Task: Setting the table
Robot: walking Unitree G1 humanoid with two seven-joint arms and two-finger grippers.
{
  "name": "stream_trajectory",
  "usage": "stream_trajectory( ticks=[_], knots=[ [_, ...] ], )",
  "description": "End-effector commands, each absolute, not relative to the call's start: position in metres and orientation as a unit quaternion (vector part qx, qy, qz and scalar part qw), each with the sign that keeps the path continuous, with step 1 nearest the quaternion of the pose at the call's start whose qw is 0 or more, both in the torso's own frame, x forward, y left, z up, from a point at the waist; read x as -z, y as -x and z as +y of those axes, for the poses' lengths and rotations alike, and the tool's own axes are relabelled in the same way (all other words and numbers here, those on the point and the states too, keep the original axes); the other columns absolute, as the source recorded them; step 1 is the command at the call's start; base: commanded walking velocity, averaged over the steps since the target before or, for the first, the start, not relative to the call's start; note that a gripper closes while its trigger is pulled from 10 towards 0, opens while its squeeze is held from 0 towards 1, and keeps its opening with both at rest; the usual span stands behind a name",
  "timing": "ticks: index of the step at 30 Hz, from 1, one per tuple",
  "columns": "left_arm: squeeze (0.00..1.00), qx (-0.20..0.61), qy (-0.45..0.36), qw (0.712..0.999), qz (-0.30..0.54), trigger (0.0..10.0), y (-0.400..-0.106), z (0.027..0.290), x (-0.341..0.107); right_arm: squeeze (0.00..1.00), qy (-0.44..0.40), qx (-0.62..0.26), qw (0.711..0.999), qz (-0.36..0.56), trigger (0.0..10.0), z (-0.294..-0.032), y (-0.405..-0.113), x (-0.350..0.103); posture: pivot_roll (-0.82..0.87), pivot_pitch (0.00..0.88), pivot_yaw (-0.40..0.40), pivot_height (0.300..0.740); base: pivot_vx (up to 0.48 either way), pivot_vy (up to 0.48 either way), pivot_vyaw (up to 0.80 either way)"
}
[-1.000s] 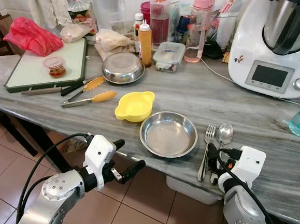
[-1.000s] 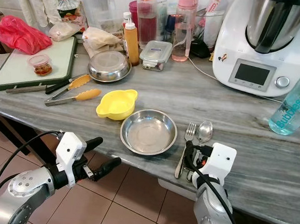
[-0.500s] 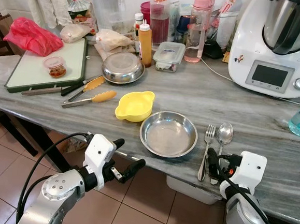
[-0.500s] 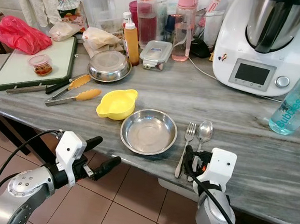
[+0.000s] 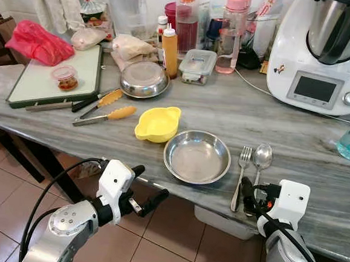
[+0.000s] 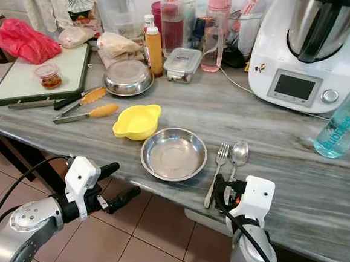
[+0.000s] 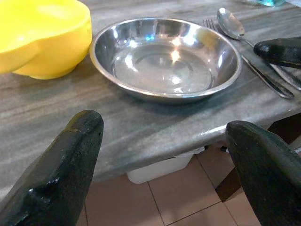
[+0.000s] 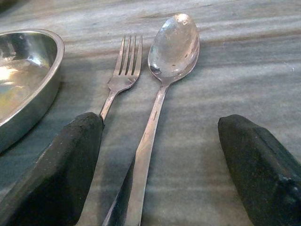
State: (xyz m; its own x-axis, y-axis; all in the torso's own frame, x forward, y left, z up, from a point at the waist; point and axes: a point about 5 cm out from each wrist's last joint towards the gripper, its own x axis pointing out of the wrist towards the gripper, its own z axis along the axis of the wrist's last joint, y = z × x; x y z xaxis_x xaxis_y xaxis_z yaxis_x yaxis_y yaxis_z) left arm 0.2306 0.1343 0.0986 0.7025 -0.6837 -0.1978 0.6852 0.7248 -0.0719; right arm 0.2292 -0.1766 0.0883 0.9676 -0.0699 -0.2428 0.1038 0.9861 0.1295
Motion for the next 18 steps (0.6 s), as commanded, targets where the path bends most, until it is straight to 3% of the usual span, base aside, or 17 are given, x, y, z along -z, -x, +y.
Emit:
stream_trajectory(
  ticks=[1, 18],
  knots=[
    [0.00, 0.370, -0.009, 0.922, 0.111, 10.0, -0.230, 0.137, -0.096, 0.00, -0.074, 0.052, 0.984, 0.152, 10.0, -0.177, -0.223, -0.078, -0.07, 0.057, 0.086, 0.740, 0.000, 0.000, 0.00],
    [0.00, 0.369, -0.013, 0.922, 0.119, 10.0, -0.231, 0.144, -0.081, 0.00, -0.053, 0.089, 0.984, 0.143, 10.0, -0.189, -0.217, -0.081, -0.07, 0.059, 0.094, 0.740, 0.000, 0.000, 0.00]
  ],
)
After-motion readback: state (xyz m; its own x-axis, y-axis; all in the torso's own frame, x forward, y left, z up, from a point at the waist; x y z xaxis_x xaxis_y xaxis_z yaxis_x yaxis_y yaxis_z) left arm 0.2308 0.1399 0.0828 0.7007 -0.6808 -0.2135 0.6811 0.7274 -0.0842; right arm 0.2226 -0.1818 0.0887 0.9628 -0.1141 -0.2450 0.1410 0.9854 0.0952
